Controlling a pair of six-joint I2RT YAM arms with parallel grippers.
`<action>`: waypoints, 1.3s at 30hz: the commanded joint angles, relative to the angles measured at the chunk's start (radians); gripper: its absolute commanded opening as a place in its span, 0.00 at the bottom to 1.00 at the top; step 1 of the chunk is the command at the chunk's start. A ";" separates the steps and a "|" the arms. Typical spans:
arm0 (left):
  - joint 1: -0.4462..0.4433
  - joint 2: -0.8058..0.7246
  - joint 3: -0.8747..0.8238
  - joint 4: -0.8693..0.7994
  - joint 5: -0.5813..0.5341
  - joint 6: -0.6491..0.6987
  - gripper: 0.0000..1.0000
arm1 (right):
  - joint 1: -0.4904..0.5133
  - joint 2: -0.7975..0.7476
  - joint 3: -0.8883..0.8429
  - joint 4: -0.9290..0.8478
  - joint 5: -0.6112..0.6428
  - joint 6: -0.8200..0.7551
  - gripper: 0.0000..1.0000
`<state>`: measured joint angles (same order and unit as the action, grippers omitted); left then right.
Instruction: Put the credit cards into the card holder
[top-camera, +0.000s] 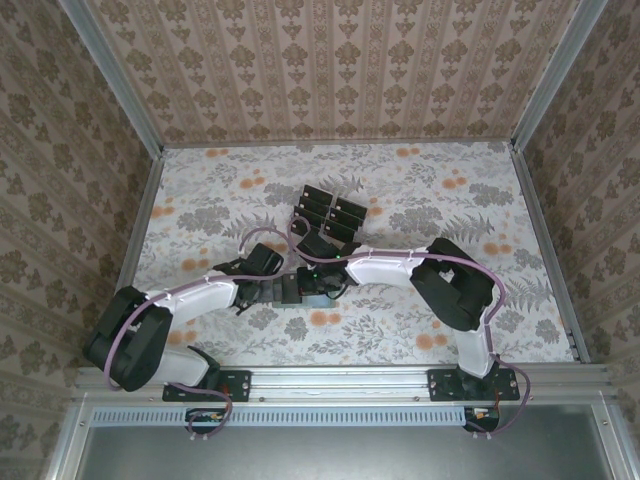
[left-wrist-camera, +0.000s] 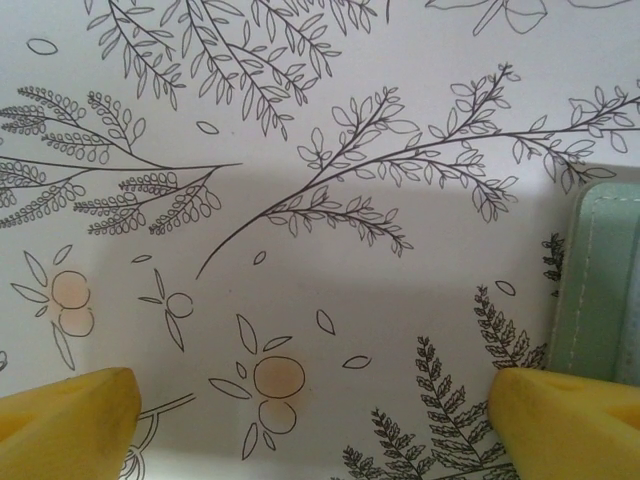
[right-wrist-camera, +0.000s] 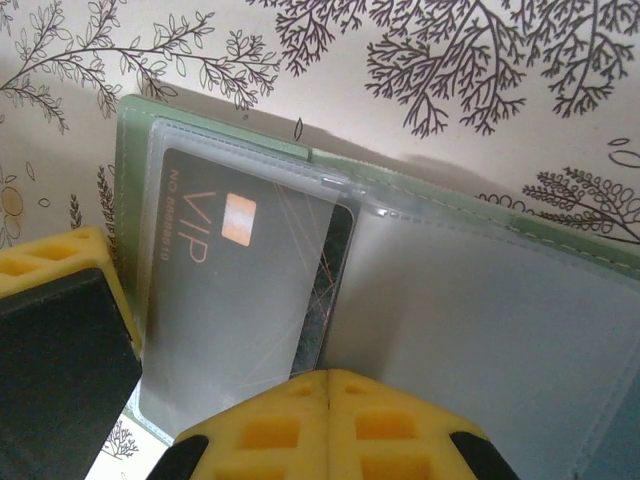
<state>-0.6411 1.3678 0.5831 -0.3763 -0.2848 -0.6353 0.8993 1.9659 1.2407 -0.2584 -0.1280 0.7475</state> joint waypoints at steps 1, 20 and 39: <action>-0.013 0.021 -0.006 0.001 0.026 -0.014 1.00 | 0.010 0.004 0.022 -0.005 -0.002 -0.004 0.05; 0.005 -0.091 -0.005 -0.069 -0.019 -0.021 1.00 | -0.041 -0.161 -0.204 0.001 0.062 0.015 0.06; 0.018 -0.032 -0.012 -0.030 -0.003 -0.021 1.00 | -0.028 -0.123 -0.096 0.069 -0.015 -0.014 0.04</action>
<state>-0.6312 1.3247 0.5827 -0.4114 -0.2878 -0.6353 0.8631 1.8053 1.1213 -0.1978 -0.1204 0.7353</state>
